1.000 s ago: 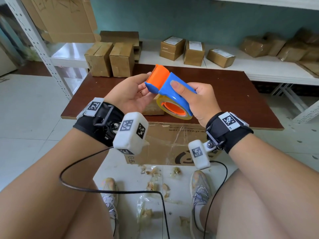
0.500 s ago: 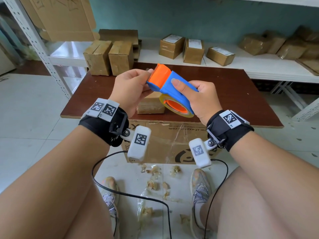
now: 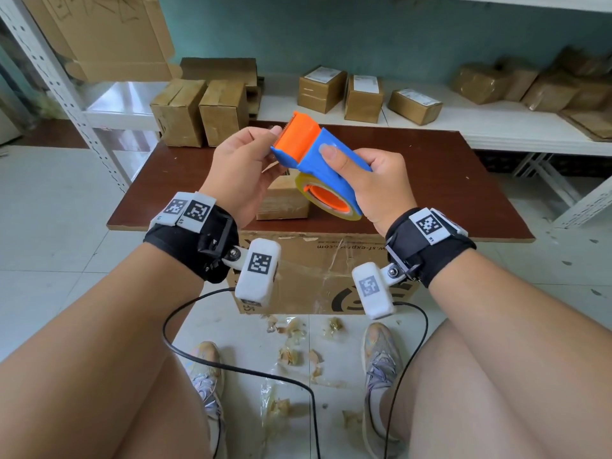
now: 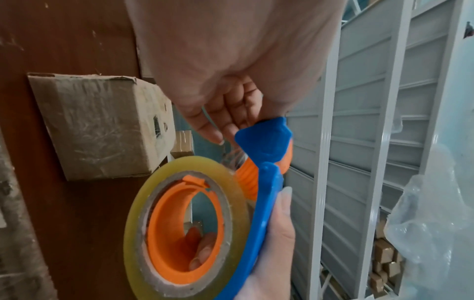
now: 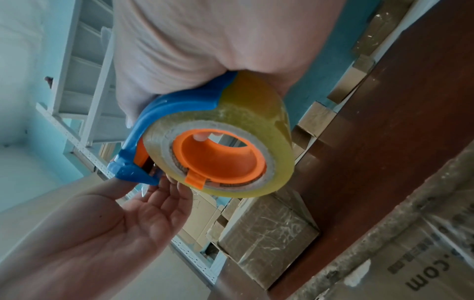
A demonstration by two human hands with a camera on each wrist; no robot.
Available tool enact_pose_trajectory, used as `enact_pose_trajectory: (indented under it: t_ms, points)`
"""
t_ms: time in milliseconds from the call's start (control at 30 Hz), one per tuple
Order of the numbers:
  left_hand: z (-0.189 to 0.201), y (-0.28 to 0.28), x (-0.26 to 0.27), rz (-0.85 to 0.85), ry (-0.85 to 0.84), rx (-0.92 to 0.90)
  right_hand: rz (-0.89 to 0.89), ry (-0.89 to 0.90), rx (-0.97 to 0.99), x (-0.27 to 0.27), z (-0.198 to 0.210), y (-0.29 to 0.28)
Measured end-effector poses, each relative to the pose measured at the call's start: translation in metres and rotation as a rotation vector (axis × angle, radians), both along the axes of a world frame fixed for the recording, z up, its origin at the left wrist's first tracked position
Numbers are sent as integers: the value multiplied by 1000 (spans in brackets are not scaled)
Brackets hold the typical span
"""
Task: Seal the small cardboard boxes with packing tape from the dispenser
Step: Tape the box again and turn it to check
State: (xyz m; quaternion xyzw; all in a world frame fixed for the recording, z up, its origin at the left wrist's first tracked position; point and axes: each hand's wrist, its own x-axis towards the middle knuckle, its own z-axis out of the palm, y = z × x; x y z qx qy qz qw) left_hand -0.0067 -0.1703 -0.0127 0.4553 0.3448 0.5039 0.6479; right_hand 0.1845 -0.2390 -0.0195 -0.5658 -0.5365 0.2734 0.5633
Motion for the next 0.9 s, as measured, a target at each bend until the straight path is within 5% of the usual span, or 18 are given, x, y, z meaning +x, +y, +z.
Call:
enact_pose_trajectory:
  t_ms: [533,900]
  points:
    - [-8,6,-9,66,157,-141,87,-391,-86,8,-5,2]
    - [3,-2,-6,168,194,-92,50,-472,-102,22,-3,-2]
